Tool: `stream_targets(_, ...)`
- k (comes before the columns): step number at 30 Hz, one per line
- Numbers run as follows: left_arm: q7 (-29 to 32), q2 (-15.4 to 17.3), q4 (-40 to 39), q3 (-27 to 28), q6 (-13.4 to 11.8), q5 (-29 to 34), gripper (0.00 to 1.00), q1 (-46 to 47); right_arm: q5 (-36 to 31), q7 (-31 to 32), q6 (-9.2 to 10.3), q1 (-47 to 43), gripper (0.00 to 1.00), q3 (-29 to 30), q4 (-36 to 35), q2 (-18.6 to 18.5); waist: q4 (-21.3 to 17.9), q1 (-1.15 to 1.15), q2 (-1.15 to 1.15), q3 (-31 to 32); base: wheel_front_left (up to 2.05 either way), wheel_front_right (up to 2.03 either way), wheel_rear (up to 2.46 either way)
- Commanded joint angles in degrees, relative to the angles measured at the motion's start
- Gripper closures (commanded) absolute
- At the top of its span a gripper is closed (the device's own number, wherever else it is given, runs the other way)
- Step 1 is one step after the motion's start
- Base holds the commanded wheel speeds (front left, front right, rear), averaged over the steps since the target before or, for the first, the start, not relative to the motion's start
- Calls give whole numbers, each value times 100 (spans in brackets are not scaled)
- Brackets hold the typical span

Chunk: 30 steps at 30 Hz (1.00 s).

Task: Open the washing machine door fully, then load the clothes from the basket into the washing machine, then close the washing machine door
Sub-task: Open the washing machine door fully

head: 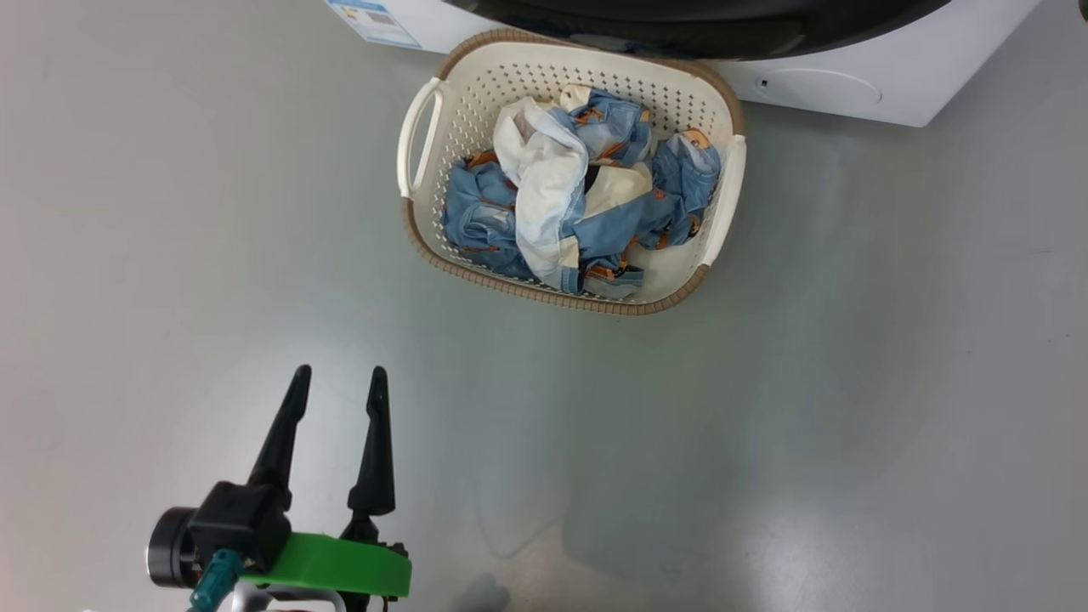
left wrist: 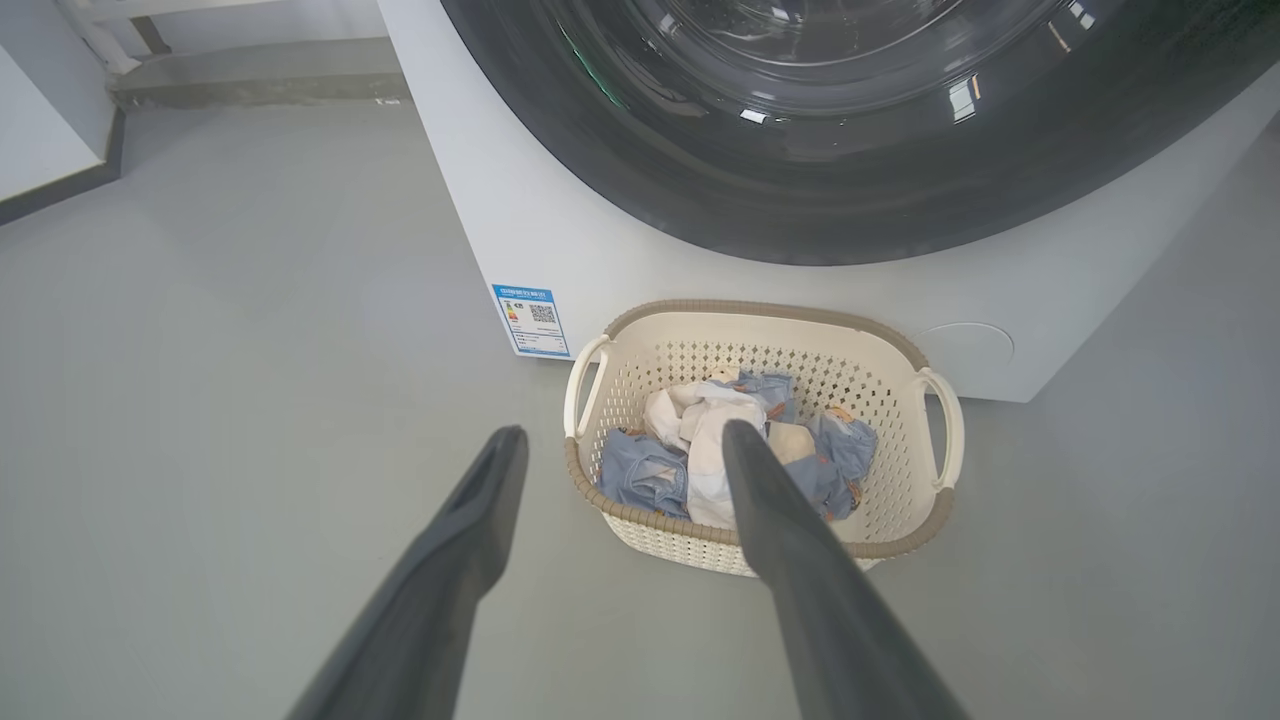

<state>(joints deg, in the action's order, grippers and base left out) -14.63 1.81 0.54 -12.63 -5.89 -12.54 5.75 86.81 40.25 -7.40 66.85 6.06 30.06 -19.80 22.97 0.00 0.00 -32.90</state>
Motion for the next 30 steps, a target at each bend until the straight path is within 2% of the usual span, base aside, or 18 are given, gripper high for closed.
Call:
stream_targets(1,-37,107,-70,191,-51,-75,0,-66,3,47,-9,54,100,-103,-154,114,-31,0,0,15,0,0,0)
stream_targets(12,-37,107,21,388,27,-31,0,-57,125,270,-9,-302,100,-366,-268,271,-241,0,0,252,0,0,0)
stream_targets(30,-37,107,41,536,112,19,0,-88,270,729,-9,-669,100,-774,-444,478,-357,0,0,449,0,0,0)
